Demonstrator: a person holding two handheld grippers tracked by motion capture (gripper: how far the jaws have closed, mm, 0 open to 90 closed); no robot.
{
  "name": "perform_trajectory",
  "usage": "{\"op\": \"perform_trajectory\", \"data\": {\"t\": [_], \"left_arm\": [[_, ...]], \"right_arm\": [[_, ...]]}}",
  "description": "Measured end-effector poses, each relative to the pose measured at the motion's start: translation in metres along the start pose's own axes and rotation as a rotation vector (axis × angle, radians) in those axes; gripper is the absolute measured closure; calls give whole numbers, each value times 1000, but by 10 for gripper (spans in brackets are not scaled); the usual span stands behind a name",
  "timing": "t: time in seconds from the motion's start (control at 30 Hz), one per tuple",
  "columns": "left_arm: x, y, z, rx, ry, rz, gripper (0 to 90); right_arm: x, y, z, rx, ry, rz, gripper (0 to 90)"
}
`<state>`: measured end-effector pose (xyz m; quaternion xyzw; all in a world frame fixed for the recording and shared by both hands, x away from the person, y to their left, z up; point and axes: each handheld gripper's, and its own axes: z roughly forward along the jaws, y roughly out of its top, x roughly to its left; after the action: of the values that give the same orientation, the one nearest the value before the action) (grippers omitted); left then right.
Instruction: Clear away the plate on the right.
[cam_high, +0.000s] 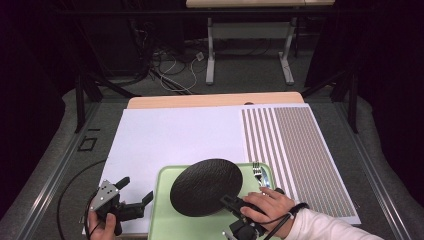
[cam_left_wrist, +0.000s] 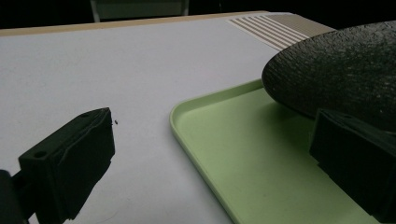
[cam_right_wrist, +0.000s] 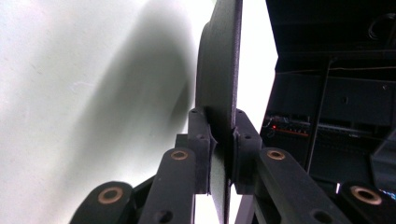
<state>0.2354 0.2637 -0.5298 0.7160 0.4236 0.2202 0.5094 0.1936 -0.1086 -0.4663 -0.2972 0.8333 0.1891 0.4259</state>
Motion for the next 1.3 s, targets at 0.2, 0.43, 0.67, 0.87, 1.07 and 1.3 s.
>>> {"op": "perform_trajectory", "data": {"t": [0.2,0.43,0.67,0.87,1.07,1.3], "left_arm": [[-1,0,0,-2,-1,-3,4],[0,0,0,0,-1,3,4],[0,0,0,2,0,0,4],[-1,0,0,3,-1,5,4],[-1,0,0,6,0,10,4],[-1,0,0,7,0,5,4]], "right_arm": [[7,4,4,-7,33,2,813],[14,4,11,-11,62,2,809],[17,2,16,-8,95,-2,815],[22,-1,19,-19,147,4,850],[24,-6,19,-23,169,-4,862],[29,-10,18,-21,173,-10,869]]}}
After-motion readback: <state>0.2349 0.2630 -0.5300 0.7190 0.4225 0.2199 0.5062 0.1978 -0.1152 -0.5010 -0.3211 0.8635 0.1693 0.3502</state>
